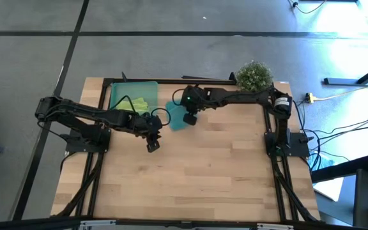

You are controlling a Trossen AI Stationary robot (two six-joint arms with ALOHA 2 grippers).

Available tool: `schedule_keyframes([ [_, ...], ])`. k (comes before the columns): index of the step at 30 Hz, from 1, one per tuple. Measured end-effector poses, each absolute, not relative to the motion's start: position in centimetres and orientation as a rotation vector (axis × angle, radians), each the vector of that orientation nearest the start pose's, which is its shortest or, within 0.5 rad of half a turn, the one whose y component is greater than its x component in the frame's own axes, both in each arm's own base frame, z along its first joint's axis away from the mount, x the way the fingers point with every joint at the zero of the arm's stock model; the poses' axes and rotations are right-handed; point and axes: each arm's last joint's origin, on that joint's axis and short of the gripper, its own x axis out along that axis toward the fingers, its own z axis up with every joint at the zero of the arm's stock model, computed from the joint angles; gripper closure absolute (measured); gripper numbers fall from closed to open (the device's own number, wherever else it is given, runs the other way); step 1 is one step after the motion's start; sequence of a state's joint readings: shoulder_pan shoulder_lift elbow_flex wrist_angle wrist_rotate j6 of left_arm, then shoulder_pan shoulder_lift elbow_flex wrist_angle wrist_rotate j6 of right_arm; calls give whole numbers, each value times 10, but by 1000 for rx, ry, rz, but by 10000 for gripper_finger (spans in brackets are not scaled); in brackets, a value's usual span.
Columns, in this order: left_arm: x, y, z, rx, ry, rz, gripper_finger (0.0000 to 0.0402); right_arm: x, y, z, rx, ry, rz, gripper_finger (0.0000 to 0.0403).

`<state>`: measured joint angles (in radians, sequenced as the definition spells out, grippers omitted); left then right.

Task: Roll microfiber towels into tight, uniform cylinder then place into a basket
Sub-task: Roll the blue microfiber cloth

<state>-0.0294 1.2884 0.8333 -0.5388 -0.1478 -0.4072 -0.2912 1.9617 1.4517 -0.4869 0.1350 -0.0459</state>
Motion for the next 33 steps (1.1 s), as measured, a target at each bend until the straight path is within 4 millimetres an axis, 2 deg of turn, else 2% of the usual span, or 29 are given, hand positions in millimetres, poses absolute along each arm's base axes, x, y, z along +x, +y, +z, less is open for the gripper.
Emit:
schedule_keyframes([
  [10, 245, -3, 222, -285, 951, 308, 305, 394, -128, 201, 49, 1040, -380, 274],
  [14, 245, -3, 222, -285, 951, 308, 305, 397, -128, 224, 17, 1073, -347, 244],
  [18, 245, -3, 222, -290, 951, 311, 305, 399, -123, 238, 94, 1067, -160, 231],
  [22, 245, -3, 222, -291, 951, 311, 305, 401, -116, 221, 143, 1016, -35, 232],
  [29, 245, -3, 222, -293, 950, 312, 305, 388, -108, 174, 166, 1038, -58, 238],
  [33, 245, -3, 222, -294, 950, 313, 305, 379, -106, 156, 172, 1075, -60, 238],
])
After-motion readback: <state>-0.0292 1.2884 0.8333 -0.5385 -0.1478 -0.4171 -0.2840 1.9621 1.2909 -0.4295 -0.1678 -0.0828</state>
